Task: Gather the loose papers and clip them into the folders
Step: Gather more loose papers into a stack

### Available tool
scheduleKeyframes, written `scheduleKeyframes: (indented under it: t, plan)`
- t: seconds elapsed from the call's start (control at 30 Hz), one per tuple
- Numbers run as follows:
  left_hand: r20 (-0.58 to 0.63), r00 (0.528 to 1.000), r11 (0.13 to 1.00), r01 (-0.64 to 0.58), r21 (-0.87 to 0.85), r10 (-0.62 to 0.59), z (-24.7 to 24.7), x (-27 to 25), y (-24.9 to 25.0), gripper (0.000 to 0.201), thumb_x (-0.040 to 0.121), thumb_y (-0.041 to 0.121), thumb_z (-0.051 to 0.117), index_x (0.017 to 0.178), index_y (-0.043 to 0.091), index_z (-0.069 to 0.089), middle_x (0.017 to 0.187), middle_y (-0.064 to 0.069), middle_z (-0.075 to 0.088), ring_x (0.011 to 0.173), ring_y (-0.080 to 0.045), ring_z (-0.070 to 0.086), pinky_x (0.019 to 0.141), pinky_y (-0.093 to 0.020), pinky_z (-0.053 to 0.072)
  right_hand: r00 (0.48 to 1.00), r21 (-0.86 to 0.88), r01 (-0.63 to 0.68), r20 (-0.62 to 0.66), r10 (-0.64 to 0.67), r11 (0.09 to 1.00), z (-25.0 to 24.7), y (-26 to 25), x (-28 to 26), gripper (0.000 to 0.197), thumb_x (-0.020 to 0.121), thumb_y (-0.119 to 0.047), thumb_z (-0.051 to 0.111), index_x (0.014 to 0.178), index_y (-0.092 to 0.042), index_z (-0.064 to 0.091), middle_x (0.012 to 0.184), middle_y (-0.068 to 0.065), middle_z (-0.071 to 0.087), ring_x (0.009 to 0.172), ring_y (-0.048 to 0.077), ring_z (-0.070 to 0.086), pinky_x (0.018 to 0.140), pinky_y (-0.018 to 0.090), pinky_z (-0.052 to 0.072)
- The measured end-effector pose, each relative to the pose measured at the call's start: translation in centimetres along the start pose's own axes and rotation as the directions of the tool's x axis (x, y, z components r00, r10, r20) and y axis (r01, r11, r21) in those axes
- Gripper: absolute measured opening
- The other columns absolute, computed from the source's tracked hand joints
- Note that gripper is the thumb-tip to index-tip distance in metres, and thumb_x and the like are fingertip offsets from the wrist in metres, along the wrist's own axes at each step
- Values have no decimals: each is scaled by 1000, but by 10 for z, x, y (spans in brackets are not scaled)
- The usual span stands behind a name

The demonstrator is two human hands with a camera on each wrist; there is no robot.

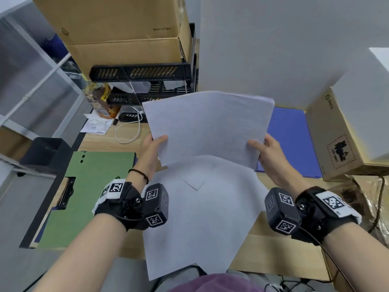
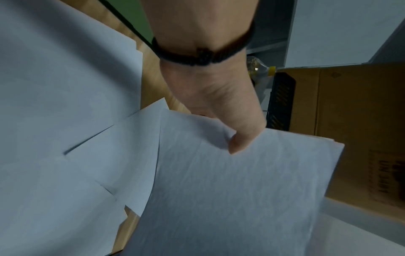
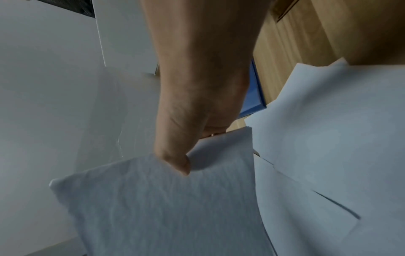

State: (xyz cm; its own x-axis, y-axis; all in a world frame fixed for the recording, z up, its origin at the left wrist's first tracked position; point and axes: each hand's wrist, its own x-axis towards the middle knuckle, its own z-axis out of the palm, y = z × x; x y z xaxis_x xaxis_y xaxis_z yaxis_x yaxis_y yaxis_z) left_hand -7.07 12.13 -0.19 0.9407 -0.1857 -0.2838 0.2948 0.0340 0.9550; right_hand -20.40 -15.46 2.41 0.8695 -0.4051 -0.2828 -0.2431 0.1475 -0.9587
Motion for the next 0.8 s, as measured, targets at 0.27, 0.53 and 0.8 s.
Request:
scheduleKeyframes:
  t: [0.27,0.53,0.8]
  plan:
    - [53,979,923,166,346,-196,-18,-36,-66,38,82,-10,46,107,14,61,101,1,64,103,-24,57,81,-34,44,971,-259,-228,3,237,938,-17,66,-30,16,94,-12,56,105,-20,65,113,2,70,102,16,64,80,28,50]
    - [-66,995,972,91,218,-78,-7,-24,-50,26,88,-5,44,96,13,59,88,1,59,76,-11,52,67,-22,40,986,-255,-155,20,166,954,-15,59,-10,13,97,-26,54,101,-23,66,107,-5,71,102,15,66,92,35,50]
    - [-142,972,905,227,359,-187,-20,-14,-88,29,92,8,54,120,13,52,115,-5,59,105,-21,55,84,-29,43,958,-416,-208,98,271,885,-22,77,0,30,97,-29,48,82,-5,59,80,12,63,76,20,59,81,41,50]
